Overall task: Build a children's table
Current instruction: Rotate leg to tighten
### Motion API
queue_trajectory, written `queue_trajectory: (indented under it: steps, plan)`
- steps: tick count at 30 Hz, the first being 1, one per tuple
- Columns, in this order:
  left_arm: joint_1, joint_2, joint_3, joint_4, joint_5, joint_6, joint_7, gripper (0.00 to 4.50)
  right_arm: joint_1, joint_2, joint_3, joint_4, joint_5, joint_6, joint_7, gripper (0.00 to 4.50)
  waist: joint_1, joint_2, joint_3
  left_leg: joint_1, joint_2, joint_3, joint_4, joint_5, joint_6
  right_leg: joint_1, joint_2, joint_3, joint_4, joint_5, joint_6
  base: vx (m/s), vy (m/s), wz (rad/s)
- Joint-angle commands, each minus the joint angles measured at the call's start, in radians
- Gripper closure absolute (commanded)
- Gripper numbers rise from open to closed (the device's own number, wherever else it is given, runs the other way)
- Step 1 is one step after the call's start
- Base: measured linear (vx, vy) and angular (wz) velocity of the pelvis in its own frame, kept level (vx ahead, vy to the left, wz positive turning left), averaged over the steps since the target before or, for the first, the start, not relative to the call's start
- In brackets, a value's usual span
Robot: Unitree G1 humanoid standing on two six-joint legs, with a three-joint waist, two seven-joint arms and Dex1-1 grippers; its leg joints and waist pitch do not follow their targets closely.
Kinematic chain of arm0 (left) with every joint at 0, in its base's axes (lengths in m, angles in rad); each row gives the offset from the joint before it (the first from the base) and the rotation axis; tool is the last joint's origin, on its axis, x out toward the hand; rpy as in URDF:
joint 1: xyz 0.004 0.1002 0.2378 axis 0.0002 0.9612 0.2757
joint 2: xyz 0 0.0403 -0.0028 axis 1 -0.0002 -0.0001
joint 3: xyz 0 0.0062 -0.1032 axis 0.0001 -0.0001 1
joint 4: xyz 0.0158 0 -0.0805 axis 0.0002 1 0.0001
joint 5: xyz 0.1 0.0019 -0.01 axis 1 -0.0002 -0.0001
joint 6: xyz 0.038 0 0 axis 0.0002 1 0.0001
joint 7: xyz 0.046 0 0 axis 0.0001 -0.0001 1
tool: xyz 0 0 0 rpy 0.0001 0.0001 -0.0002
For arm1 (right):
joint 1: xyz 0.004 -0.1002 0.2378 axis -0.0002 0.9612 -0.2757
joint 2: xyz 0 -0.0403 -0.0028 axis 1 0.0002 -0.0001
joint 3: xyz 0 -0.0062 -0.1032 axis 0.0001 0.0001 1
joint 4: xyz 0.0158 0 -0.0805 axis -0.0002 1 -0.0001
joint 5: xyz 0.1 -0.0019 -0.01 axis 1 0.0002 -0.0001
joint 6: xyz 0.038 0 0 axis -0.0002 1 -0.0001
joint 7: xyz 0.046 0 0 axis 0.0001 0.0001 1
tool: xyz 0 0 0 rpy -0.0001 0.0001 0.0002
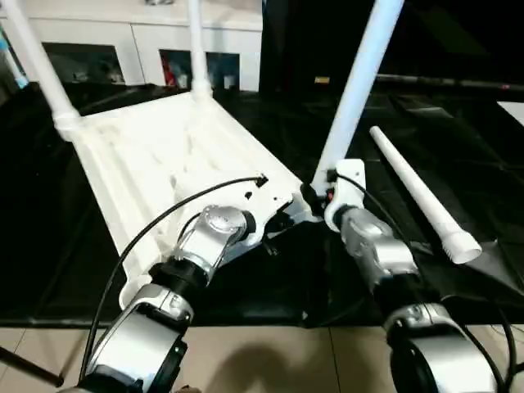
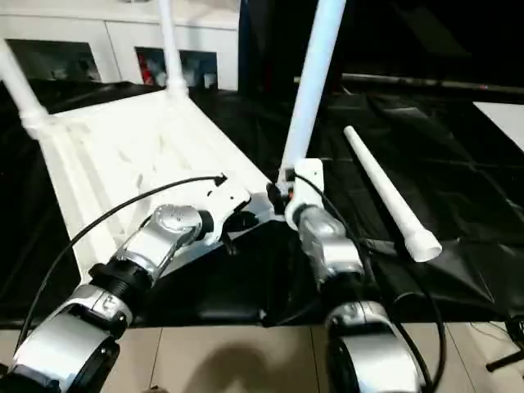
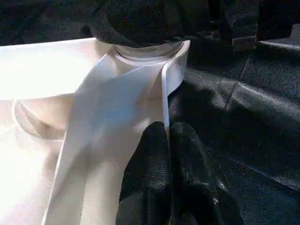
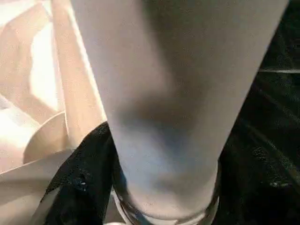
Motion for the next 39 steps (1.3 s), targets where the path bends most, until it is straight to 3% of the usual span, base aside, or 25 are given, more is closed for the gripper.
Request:
queue_trajectory:
  steps: [1, 2, 8, 10, 12, 15, 18, 24, 36, 39]
  plan:
    - [-0.005, -0.013, 0.023, -0.011, -0.021, -0.049, 0.004, 4.50, 0.017, 0.027, 0.028, 0.065, -0.002, 0.021, 0.023, 1.83, -0.002, -0.012, -0.054, -0.001, -0.005, 0.011, -0.059, -0.190, 0.025, 0.047, -0.035, 0.034, -0.086, -0.184, -0.165, 0.000, 0.000, 0.00]
    - [0.001, -0.001, 0.022, -0.016, -0.023, -0.056, -0.012, 4.50, 0.018, 0.024, 0.032, 0.060, -0.005, 0.004, 0.043, 1.27, -0.002, -0.013, -0.054, -0.001, -0.005, 0.011, -0.060, -0.204, 0.025, 0.046, -0.037, 0.033, -0.089, -0.208, -0.160, 0.000, 0.000, 0.00]
    - [0.056, 0.094, 0.006, -0.062, -0.053, -0.113, -0.185, 4.50, 0.054, -0.054, 0.108, -0.030, -0.030, -0.033, 0.253, 0.71, -0.005, -0.015, -0.052, -0.008, -0.004, 0.009, -0.062, -0.201, 0.041, 0.049, -0.038, 0.032, -0.091, -0.235, -0.147, 0.000, 0.000, 0.00]
    - [0.064, 0.111, 0.003, -0.068, -0.060, -0.126, -0.218, 4.50, 0.063, -0.072, 0.123, -0.052, -0.030, -0.028, 0.297, 0.65, -0.005, -0.014, -0.055, -0.004, -0.001, 0.011, -0.059, -0.186, 0.053, 0.047, -0.038, 0.034, -0.089, -0.210, -0.157, 0.000, 0.000, 0.00]
    - [0.090, 0.160, 0.000, -0.095, -0.085, -0.163, -0.320, 4.50, 0.102, -0.138, 0.164, -0.126, -0.021, -0.021, 0.437, 0.65, -0.002, -0.012, -0.057, -0.007, 0.001, 0.011, -0.058, -0.142, 0.059, 0.051, -0.036, 0.032, -0.079, -0.130, -0.182, 0.000, 0.000, 0.00]
    - [0.118, 0.210, -0.003, -0.147, -0.127, -0.154, -0.448, 4.50, 0.139, -0.212, 0.200, -0.182, -0.019, -0.025, 0.569, 0.65, -0.001, -0.010, -0.056, -0.006, 0.003, 0.014, -0.055, -0.132, 0.075, 0.050, -0.035, 0.034, -0.071, -0.067, -0.208, 0.000, 0.000, 0.00]
    - [0.128, 0.238, -0.002, -0.169, -0.138, -0.153, -0.493, 4.50, 0.153, -0.239, 0.206, -0.200, -0.013, -0.037, 0.640, 0.65, 0.001, -0.007, -0.055, -0.001, 0.004, 0.014, -0.057, -0.166, 0.068, 0.047, -0.036, 0.033, -0.073, -0.092, -0.223, 0.000, 0.000, 0.00]
    - [0.143, 0.264, 0.005, -0.194, -0.152, -0.156, -0.539, 4.50, 0.160, -0.254, 0.216, -0.221, 0.003, -0.049, 0.698, 0.65, 0.001, -0.008, -0.055, -0.002, 0.004, 0.013, -0.058, -0.169, 0.053, 0.048, -0.036, 0.034, -0.072, -0.100, -0.219, 0.000, 0.000, 0.00]
    - [0.163, 0.277, 0.007, -0.223, -0.164, -0.149, -0.570, 4.50, 0.190, -0.256, 0.220, -0.258, 0.025, -0.051, 0.771, 1.68, 0.003, -0.009, -0.056, -0.001, 0.005, 0.014, -0.056, -0.149, 0.060, 0.049, -0.037, 0.034, -0.068, -0.075, -0.227, 0.000, 0.000, 0.00]
    - [0.167, 0.272, 0.005, -0.226, -0.159, -0.144, -0.558, 4.50, 0.196, -0.238, 0.204, -0.247, 0.029, -0.042, 0.736, 1.73, 0.003, -0.010, -0.056, -0.002, 0.004, 0.014, -0.056, -0.145, 0.060, 0.050, -0.036, 0.034, -0.068, -0.073, -0.225, 0.000, 0.000, 0.00]
